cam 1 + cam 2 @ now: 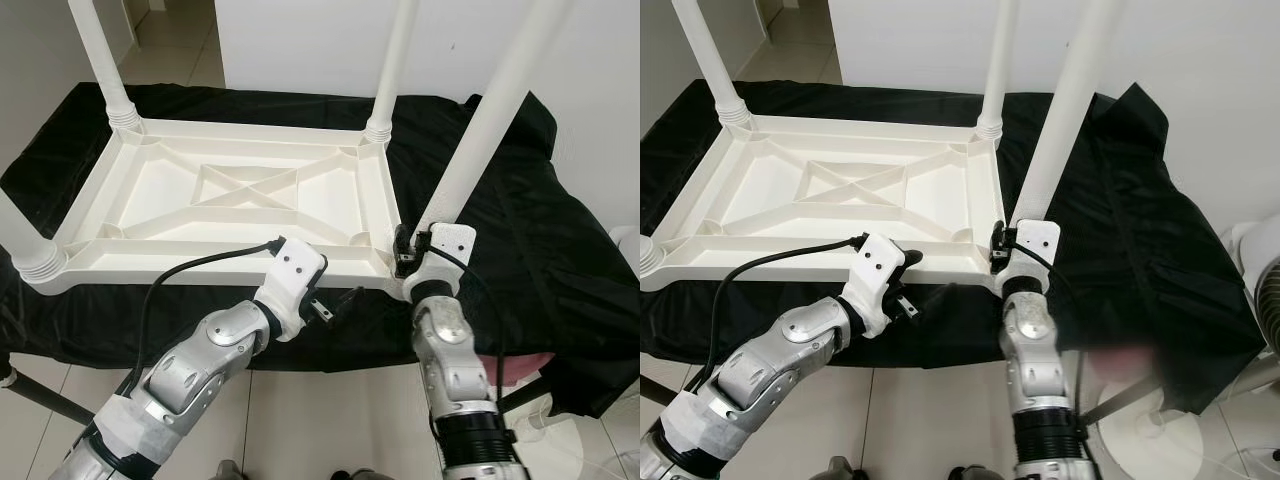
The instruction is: Building children table
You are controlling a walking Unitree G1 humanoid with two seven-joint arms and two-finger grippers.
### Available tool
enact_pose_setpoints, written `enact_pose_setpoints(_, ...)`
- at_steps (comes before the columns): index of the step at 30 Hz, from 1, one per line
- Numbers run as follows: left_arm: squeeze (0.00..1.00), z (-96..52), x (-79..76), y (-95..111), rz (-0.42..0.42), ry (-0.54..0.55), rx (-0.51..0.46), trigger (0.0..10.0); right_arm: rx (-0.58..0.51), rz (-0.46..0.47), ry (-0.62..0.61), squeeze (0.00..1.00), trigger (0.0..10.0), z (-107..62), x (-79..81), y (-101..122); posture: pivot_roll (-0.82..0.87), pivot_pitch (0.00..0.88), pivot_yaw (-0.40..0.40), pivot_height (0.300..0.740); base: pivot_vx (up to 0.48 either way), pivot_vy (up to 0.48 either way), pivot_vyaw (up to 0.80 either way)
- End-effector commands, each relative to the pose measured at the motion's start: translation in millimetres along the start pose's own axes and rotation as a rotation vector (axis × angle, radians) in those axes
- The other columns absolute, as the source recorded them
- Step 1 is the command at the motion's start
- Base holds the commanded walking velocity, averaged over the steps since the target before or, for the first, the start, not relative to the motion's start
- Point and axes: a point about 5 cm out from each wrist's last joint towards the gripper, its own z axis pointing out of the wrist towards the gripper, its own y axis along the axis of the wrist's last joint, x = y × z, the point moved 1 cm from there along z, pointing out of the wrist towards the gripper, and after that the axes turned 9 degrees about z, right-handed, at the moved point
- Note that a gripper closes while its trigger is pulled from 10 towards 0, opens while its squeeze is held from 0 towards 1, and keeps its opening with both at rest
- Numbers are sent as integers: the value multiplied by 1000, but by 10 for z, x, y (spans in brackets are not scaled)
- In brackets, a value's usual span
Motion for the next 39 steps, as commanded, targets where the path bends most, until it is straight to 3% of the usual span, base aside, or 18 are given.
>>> enact_pose_setpoints(1,0,-9,-164,24,2,-189,-34,10000,74,49,-58,0,10000,-21,-51,-129,-4,92,-41,740,0,0,0)
enact_pose_setpoints(12,0,9,-188,34,-6,-192,-42,10000,1,40,4,0,10000,-64,-3,-3,-10,86,-43,740,0,0,0)
enact_pose_setpoints(13,0,10,-185,37,-7,-191,-44,10000,-9,45,29,329,10000,-75,24,16,-12,85,-43,740,0,0,0)
enact_pose_setpoints(14,0,11,-183,38,-8,-190,-45,10000,-19,44,47,329,10000,-83,43,33,-12,85,-43,740,0,0,0)
enact_pose_setpoints(15,0,10,-186,38,-8,-191,-46,10000,-25,57,71,1000,10000,-94,57,46,-13,82,-44,740,0,0,0)
enact_pose_setpoints(23,0,19,-190,30,-7,-191,-42,10000,-60,42,168,1000,10000,-124,-40,118,-10,73,-45,740,0,0,0)
enact_pose_setpoints(24,0,16,-185,29,-8,-191,-41,10000,-64,30,206,620,10000,-143,-86,128,-10,72,-46,740,0,0,0)
enact_pose_setpoints(25,0,16,-184,29,-9,-191,-41,10000,-66,29,216,0,10000,-149,-97,130,-10,72,-46,740,0,0,0)
enact_pose_setpoints(29,0,14,-176,26,-7,-189,-40,10000,-52,26,312,0,10000,-160,-154,144,-5,66,-49,740,0,0,0)
enact_pose_setpoints(31,0,17,-167,22,-5,-186,-38,10000,-44,-33,445,0,10000,-160,-254,170,-7,61,-48,740,0,0,0)
enact_pose_setpoints(39,0,31,-156,27,1,-184,-42,10000,2,-87,588,0,10000,-99,-354,181,-6,49,-50,740,0,0,0)
